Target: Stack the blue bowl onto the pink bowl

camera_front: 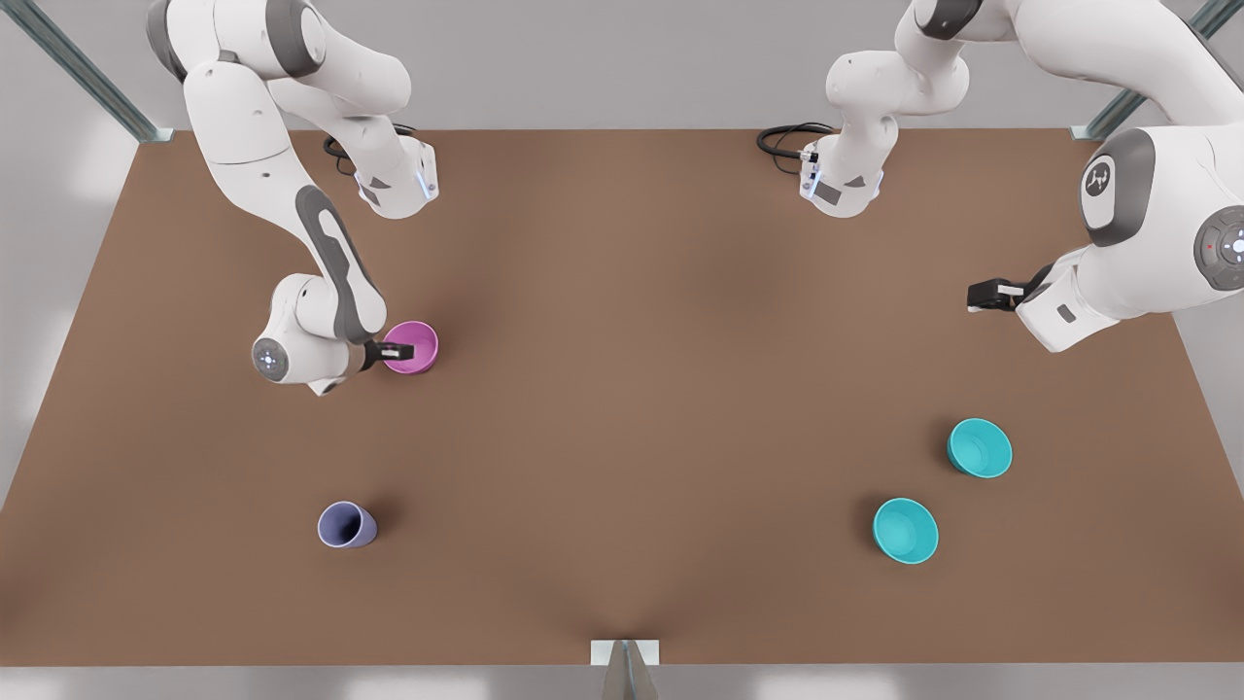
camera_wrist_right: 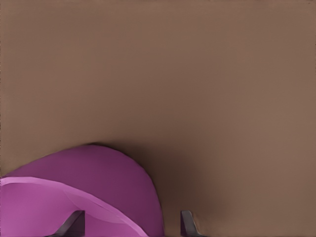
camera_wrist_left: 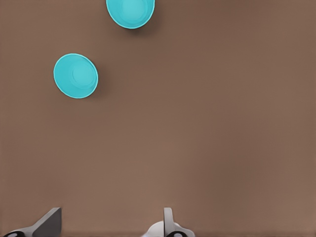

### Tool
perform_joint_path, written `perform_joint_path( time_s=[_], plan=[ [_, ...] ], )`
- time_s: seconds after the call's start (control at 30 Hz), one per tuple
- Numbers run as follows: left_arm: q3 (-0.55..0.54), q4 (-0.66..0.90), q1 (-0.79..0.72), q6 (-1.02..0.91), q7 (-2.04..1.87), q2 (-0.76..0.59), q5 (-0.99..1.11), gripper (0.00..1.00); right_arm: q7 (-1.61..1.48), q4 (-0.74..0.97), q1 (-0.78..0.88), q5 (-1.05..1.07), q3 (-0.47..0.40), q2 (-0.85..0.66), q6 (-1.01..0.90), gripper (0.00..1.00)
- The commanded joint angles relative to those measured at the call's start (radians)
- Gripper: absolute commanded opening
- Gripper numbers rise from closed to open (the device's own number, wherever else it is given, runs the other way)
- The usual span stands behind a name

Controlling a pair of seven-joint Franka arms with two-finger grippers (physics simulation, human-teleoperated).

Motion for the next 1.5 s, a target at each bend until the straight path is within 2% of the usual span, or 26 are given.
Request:
perform_joint_path(
  time_s=[0.0, 0.03, 0.1, 0.17, 0.3, 0.37, 0.43, 0.47, 0.5, 0.57, 0.63, 0.73, 0.83, 0.93, 1.03, 1.23, 1.27, 1.3, 1.47],
  plan=[
    [0.001, 0.002, 0.0, -0.02, 0.006, -0.004, 0.001, 1.0, -0.029, 0.001, -0.001, 0.006, -0.001, 0.0, 0.017, 0.67],
    [0.001, 0.002, -0.001, -0.02, 0.006, -0.009, 0.001, 1.0, -0.028, 0.001, -0.002, 0.006, -0.001, 0.0, 0.016, 0.6],
    [0.007, 0.002, -0.001, -0.018, 0.012, -0.01, -0.003, 1.0, -0.031, 0.008, 0.001, 0.006, -0.001, -0.002, 0.006, 0.28],
    [0.007, 0.0, -0.003, -0.015, 0.011, -0.01, 0.0, 1.0, -0.031, 0.016, -0.008, 0.006, -0.001, -0.009, -0.01, 0.22],
    [0.007, -0.003, -0.003, -0.018, 0.011, -0.013, 0.001, 1.0, -0.029, 0.067, -0.014, 0.012, -0.001, -0.041, -0.109, 0.21],
    [0.007, -0.003, -0.003, -0.018, 0.011, -0.015, 0.001, 1.0, -0.032, 0.091, 0.003, 0.094, 0.005, -0.054, -0.152, 0.21],
    [0.007, -0.003, -0.003, -0.018, 0.011, -0.015, 0.001, 1.0, -0.031, 0.145, 0.007, 0.222, 0.1, -0.028, -0.12, 0.21],
    [0.007, -0.003, -0.003, -0.018, 0.011, -0.015, 0.001, 1.0, -0.018, 0.195, 0.009, 0.292, 0.178, 0.021, -0.049, 0.21],
    [0.007, -0.003, -0.003, -0.018, 0.011, -0.015, 0.001, 1.0, -0.006, 0.226, 0.064, 0.32, 0.197, 0.052, 0.02, 0.21],
    [0.007, -0.001, -0.003, -0.015, 0.011, -0.013, 0.003, 1.0, -0.006, 0.379, 0.16, 0.387, 0.198, 0.146, 0.121, 0.21],
    [0.007, -0.001, -0.003, -0.015, 0.011, -0.013, 0.004, 1.0, -0.006, 0.649, 0.199, 0.401, 0.2, 0.296, 0.117, 0.21],
    [0.007, -0.001, -0.003, -0.017, 0.011, -0.013, 0.004, 1.0, -0.006, 0.93, 0.234, 0.369, 0.198, 0.488, 0.105, 0.21],
    [0.007, -0.001, -0.003, -0.015, 0.011, -0.013, 0.004, 1.0, 0.034, 1.117, 0.311, 0.361, 0.186, 0.626, 0.117, 0.21],
    [0.007, -0.001, -0.003, -0.014, 0.011, -0.013, 0.004, 1.0, 0.155, 1.156, 0.394, 0.334, 0.131, 0.666, 0.118, 0.21],
    [0.007, -0.001, -0.003, -0.012, 0.011, -0.013, 0.004, 1.0, 0.29, 1.148, 0.421, 0.295, 0.132, 0.666, 0.091, 0.21],
    [0.007, -0.001, -0.003, -0.012, 0.011, -0.013, 0.004, 1.0, 0.294, 1.143, 0.424, 0.289, 0.132, 0.67, 0.079, 0.21],
    [0.007, -0.001, -0.003, -0.011, 0.009, -0.013, 0.004, 1.0, 0.294, 1.143, 0.424, 0.289, 0.132, 0.673, 0.082, 0.35],
    [0.007, 0.0, -0.003, -0.011, 0.011, -0.013, 0.004, 1.0, 0.294, 1.142, 0.435, 0.273, 0.132, 0.673, 0.083, 1.0],
    [0.007, 0.0, -0.003, -0.011, 0.009, -0.013, 0.004, 1.0, 0.29, 1.149, 0.437, 0.246, 0.129, 0.663, 0.08, 1.0]
  ],
)
